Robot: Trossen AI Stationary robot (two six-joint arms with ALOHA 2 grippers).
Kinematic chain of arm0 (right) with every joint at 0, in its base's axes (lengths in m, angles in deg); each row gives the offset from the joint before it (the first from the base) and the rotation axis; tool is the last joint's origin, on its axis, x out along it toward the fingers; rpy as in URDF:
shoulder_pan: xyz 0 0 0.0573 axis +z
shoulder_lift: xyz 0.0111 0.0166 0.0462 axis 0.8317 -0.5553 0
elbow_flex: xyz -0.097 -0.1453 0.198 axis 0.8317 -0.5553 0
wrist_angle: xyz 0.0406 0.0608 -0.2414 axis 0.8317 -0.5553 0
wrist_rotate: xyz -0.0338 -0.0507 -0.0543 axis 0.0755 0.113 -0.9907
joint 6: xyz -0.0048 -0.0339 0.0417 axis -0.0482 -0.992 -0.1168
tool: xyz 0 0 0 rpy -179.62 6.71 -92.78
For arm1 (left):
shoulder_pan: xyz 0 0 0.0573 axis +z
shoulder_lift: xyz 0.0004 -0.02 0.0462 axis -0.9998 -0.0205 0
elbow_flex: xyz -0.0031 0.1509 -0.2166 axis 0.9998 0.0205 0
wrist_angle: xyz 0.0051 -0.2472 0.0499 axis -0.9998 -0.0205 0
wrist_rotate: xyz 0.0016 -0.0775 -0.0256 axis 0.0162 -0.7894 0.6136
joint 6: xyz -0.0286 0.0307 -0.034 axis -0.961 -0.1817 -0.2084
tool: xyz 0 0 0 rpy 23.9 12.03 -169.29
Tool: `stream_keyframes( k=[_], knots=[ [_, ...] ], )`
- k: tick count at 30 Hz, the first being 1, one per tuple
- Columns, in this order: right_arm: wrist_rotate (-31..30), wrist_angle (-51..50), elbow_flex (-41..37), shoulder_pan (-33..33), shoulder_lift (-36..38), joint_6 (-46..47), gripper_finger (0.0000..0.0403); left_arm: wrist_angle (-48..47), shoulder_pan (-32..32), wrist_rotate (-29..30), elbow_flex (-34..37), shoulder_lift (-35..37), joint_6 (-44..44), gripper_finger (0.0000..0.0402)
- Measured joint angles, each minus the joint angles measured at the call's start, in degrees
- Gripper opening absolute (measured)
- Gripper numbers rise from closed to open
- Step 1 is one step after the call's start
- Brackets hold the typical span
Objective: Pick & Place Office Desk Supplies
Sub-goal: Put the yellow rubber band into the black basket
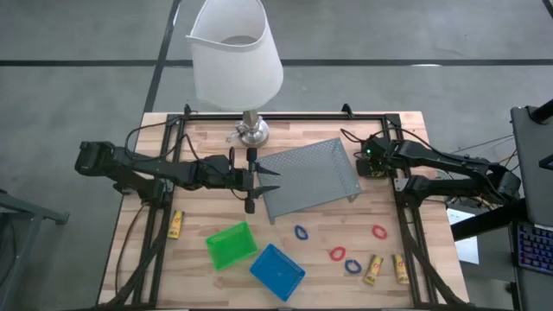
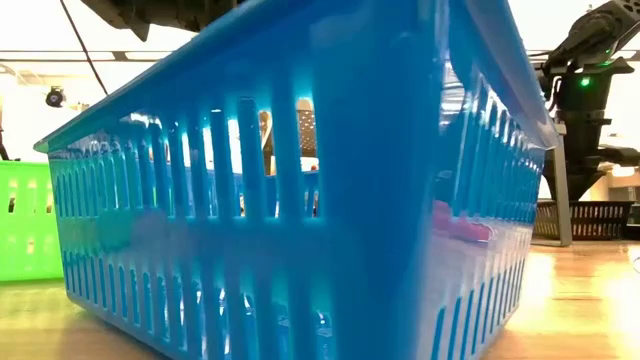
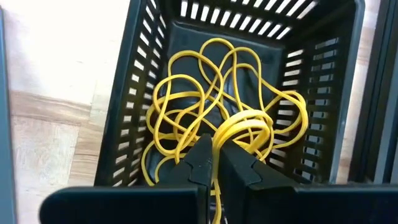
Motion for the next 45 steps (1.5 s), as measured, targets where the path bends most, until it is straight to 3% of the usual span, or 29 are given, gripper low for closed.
stream_keyframes(
  k=[31, 45],
  knots=[
    [1.91, 0.8, 0.0, 0.0, 0.0, 0.08, 0.0013, -0.66, 0.0, 0.0, 0.0, 0.0, -0.11, 0.0173],
    [1.89, 1.11, 0.0, 0.02, 0.0, 0.08, 0.0013, -13.44, 0.0, 0.03, 0.0, 0.02, -0.16, 0.0173]
  ],
)
